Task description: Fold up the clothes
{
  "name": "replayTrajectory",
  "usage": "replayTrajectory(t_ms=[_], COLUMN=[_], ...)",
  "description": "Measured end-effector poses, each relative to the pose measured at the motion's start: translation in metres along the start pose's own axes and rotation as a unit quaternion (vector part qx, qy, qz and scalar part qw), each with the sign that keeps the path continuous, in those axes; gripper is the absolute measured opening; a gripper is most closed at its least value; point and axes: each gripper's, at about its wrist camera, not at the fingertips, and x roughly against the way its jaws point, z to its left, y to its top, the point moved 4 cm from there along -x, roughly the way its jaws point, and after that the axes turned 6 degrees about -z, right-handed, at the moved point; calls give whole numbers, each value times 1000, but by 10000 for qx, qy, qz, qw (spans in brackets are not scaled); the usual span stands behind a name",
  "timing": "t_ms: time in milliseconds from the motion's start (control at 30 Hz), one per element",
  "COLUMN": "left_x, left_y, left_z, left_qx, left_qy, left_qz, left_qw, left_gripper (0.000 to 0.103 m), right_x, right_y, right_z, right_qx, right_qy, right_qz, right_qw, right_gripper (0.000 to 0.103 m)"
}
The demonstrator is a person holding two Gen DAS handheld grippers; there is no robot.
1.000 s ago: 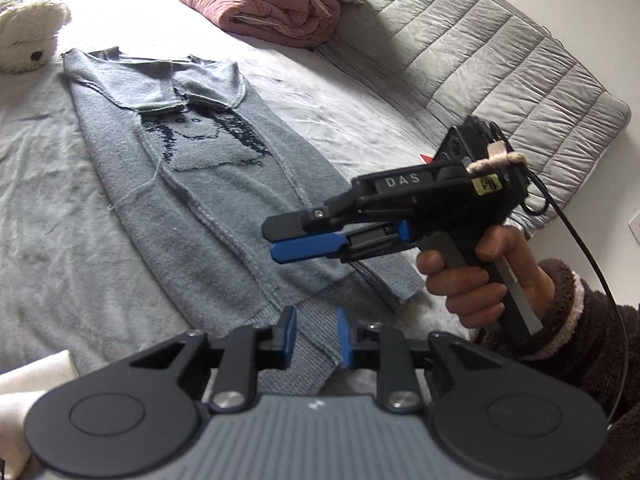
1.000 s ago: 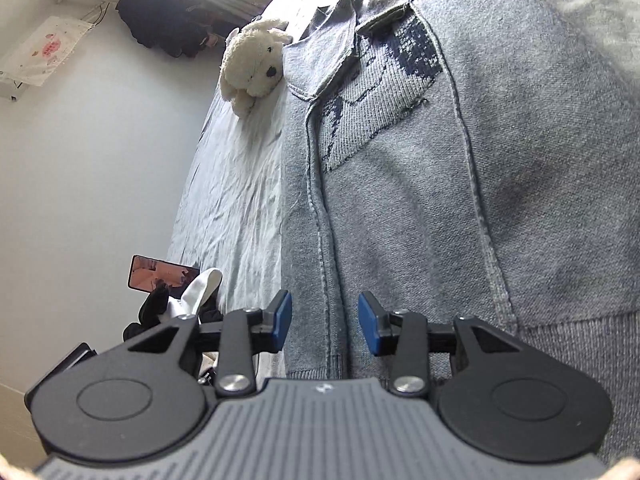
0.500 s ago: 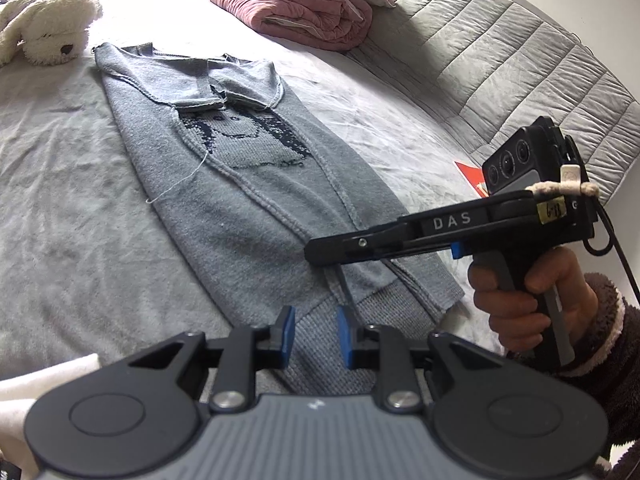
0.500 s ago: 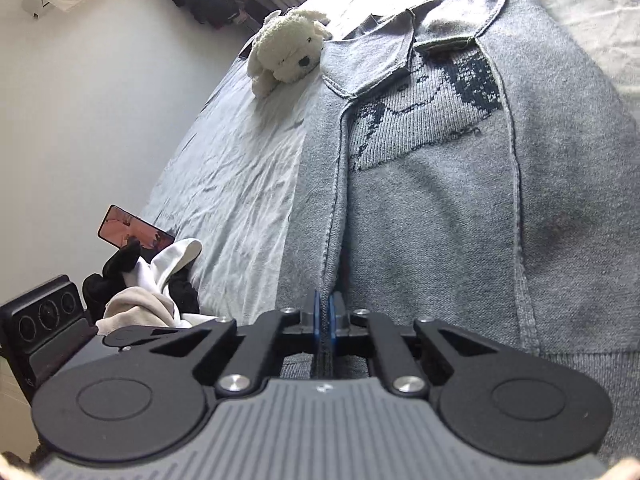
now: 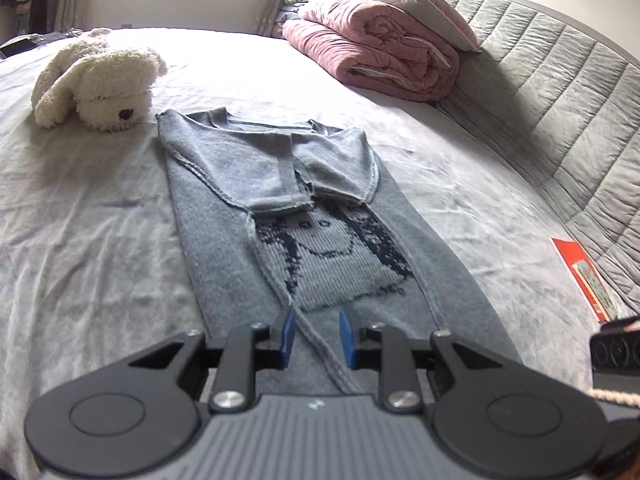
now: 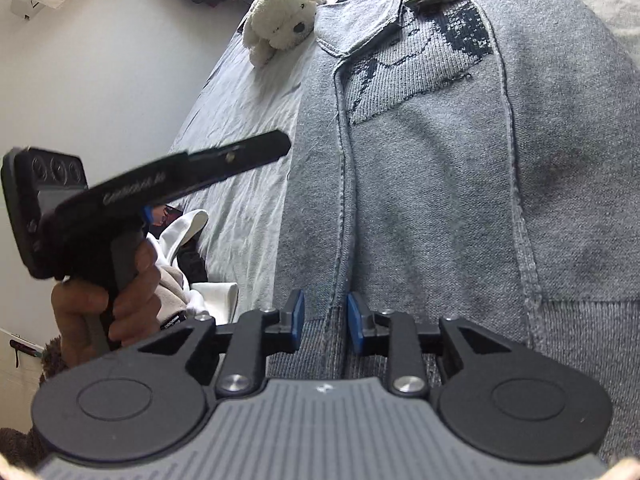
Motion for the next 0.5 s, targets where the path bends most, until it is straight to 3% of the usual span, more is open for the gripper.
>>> replayTrajectory(t_ms=[233,500], left_x=[-40,-84], left_y=[21,29], left_z=[7,13], left_qx=[-62,-117], left_qy=[664,1206], left_qz=[-206,-83], left_qw=[9976,9926], left_gripper=[25,23], right_x=[-3,-1], right_y=[-6,-8], right_z=[1,-6], right_qx=[104,100], right_qy=[96,130], right_qz=[135,196], right_qw=[9998,9997], right_gripper=[29,19])
